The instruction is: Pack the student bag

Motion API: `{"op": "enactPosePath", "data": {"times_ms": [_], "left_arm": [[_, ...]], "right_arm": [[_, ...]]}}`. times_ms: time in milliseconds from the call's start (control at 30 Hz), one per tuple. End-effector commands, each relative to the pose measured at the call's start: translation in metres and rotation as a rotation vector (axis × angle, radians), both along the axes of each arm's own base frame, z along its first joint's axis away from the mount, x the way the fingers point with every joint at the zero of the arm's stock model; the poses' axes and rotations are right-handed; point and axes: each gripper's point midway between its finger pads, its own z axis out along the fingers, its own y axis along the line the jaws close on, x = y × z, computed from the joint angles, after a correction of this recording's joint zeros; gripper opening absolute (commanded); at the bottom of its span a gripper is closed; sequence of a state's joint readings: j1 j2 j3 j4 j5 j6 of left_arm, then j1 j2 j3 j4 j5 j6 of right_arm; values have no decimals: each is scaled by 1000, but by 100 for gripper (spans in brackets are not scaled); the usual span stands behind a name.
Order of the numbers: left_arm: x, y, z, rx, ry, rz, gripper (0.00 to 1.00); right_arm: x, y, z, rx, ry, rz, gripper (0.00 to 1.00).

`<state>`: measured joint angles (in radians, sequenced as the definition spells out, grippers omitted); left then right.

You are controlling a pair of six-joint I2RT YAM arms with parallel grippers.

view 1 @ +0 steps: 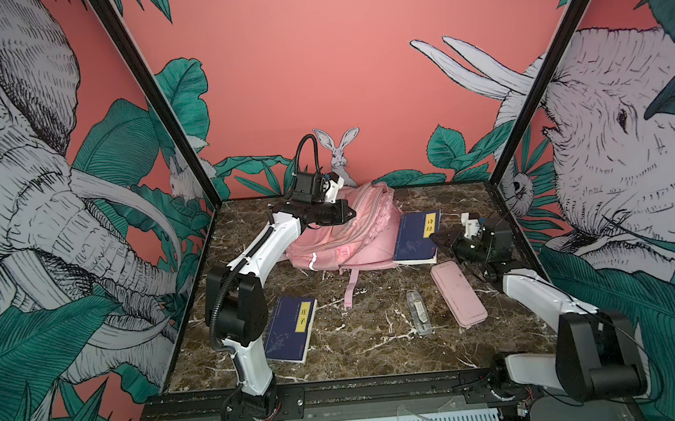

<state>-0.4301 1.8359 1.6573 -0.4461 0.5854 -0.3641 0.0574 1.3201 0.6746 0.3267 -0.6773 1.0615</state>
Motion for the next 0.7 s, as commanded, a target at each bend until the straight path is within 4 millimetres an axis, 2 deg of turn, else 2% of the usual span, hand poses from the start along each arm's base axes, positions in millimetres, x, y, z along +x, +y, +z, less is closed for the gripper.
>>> {"op": "enactPosePath", "data": {"times_ms": [0, 233, 267, 400, 667], "left_arm": [[-17, -8, 75, -158, -135, -68, 0], [-20, -8, 78, -200, -116, -85, 0], [-21, -8, 78, -203, -115, -88, 0], [-24, -7, 76, -204, -108, -91, 0], [-29, -1, 76, -214, -101, -86, 0]], "right_arm": [[27, 12, 41, 31, -155, 2, 0], [62, 51, 30, 57, -159, 64, 0], [69, 58, 19, 64, -139, 76, 0], [89, 86, 11, 137, -144, 125, 0], [109, 149, -12, 208, -118, 220, 0]]}}
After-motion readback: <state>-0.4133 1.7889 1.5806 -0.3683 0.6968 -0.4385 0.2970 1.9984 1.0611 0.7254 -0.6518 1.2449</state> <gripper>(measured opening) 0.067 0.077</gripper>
